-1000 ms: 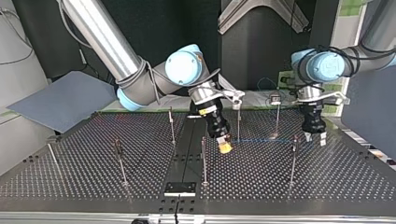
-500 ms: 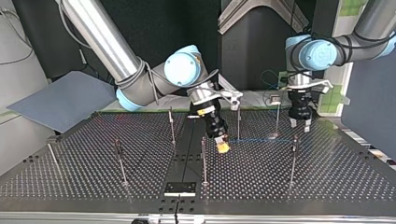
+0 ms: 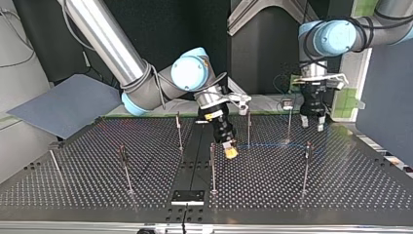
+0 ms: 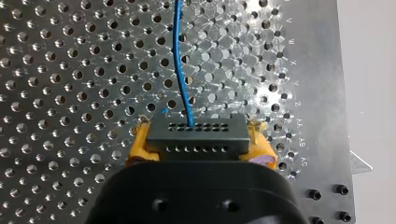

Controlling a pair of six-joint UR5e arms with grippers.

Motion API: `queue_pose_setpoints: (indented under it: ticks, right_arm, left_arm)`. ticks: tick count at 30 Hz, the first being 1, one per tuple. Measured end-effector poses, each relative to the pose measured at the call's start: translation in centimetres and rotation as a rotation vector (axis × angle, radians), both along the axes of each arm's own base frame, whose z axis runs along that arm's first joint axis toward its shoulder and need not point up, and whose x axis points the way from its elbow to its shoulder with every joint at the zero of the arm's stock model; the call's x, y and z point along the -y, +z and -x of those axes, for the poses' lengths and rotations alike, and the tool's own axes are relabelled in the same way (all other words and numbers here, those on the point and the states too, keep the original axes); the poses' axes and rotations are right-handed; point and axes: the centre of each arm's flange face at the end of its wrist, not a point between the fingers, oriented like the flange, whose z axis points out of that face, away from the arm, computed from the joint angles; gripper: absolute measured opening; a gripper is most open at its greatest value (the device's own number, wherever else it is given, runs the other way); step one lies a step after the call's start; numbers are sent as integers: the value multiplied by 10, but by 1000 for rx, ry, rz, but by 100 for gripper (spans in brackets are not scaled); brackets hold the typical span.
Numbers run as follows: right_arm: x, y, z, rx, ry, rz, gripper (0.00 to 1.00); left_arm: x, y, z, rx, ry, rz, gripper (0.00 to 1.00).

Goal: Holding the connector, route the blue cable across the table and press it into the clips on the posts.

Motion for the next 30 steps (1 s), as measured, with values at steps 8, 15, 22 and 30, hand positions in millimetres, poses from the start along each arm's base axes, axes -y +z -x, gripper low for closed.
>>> queue_pose_setpoints:
  ticks: [8, 15, 22, 30]
  right_arm:
    - [0, 0, 0, 0, -1, 0, 0]
    - [3, -1, 1, 0, -5, -1, 0]
    - [7, -1, 3, 0, -11, 0, 0]
    - [9, -2, 5, -1, -15, 1, 0]
  left_arm:
    - [7, 14, 19, 23, -22, -14, 100]
    - [22, 39, 29, 59, -77, -81, 100]
    - [34, 68, 36, 112, -99, -146, 100]
    - [50, 75, 37, 130, -125, -200, 100]
